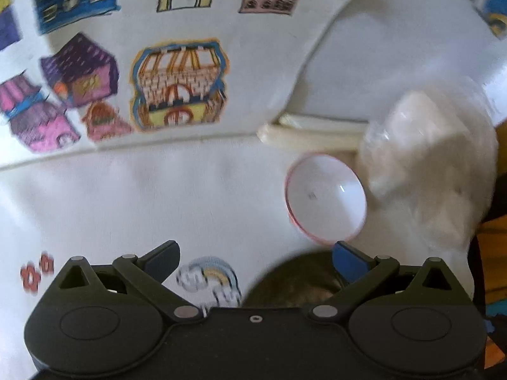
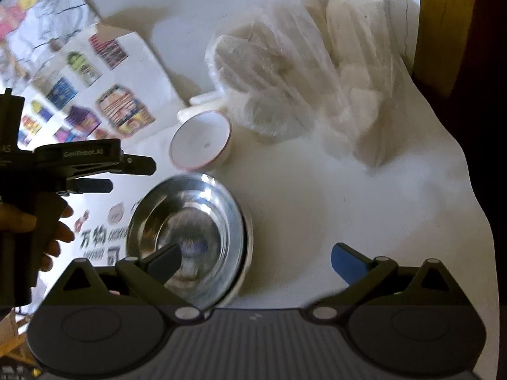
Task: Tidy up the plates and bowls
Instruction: 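Move both tools to the rim of the second red-rimmed white bowl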
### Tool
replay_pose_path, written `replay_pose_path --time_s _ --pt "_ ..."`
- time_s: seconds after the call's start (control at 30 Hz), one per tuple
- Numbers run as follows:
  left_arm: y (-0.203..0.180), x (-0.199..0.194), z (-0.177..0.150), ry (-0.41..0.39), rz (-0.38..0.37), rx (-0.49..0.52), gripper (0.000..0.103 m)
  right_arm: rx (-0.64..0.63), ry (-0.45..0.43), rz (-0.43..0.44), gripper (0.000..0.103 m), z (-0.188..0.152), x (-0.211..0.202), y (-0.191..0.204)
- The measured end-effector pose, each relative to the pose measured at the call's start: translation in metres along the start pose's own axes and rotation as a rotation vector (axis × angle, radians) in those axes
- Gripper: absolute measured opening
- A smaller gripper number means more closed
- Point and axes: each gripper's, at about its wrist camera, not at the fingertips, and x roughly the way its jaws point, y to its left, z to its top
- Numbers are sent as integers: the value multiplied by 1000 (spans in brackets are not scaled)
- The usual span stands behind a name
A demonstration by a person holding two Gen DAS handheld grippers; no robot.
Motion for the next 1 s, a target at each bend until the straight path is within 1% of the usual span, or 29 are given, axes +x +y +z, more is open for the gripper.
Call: replay_pose_path --time_s 0.1,0.2,0.33,0.47,0.7,0.87,1.0 --pt "4 13 18 15 4 15 102 28 -24 -25 103 12 12 4" --pt "3 27 33 28 15 53 102 47 -47 -46 103 24 24 7" --pt "-2 40 41 47 29 111 102 92 -78 -37 103 40 40 7" --pt "-9 50 44 59 60 183 102 102 -90 -50 103 53 56 11" --pt "-16 62 49 73 96 215 102 81 -65 -96 102 63 86 23" --pt "-18 64 49 59 116 236 102 88 -59 -91 95 65 98 26" --pt "-22 61 41 57 111 244 100 78 -60 -96 84 68 104 27"
